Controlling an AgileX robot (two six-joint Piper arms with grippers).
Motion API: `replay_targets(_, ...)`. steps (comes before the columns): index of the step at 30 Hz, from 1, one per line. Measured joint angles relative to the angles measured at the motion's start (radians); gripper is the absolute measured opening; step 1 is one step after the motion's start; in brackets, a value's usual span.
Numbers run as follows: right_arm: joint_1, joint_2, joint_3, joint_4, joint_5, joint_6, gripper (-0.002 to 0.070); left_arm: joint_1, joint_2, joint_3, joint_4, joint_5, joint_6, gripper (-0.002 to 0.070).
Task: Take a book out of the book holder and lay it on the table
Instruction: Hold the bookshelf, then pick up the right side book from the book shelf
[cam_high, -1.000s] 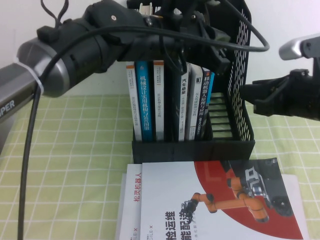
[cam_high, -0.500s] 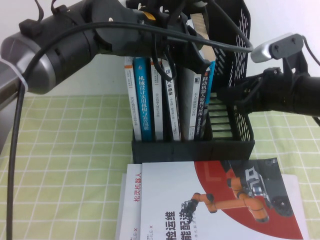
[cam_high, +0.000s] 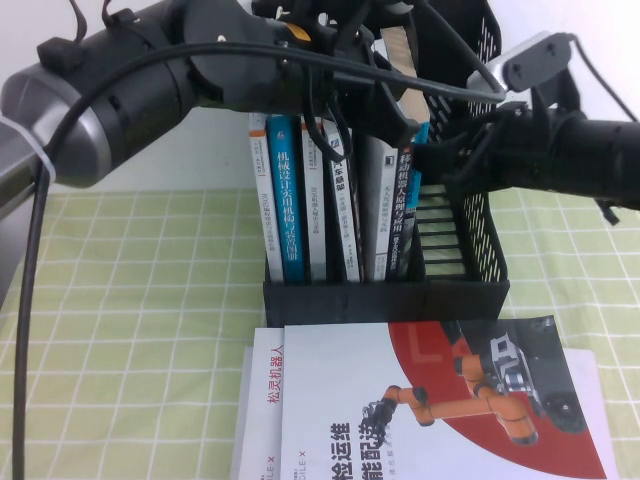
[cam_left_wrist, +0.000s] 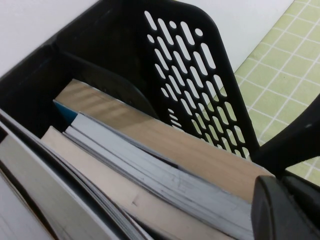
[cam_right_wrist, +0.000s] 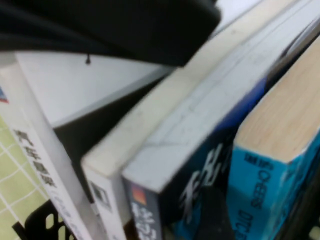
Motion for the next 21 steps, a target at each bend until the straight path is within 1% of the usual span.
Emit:
replay_targets(7, 0.065, 0.068, -0.058, 0.0, -0.03, -0.013, 0.0452, 0.0, 0.0, -0.001, 0.006, 0.003, -0.004, -0.0003)
replay_targets(11, 0.121, 0.09, -0.099, 0.002, -0.154, -0.029, 0.0446, 0.001, 0.0, -0.001, 0.015, 0.007, -0.006, -0.0003)
replay_targets(15, 0.154, 0.122, -0.13, 0.008, -0.284, -0.036, 0.041, 0.001, 0.0, -0.001, 0.015, 0.007, -0.006, -0.0003)
replay_targets(21, 0.161, 0.184, -0.179, 0.02, -0.309, -0.038, 0.0358, 0.001, 0.0, -0.001, 0.015, 0.007, -0.007, -0.0003)
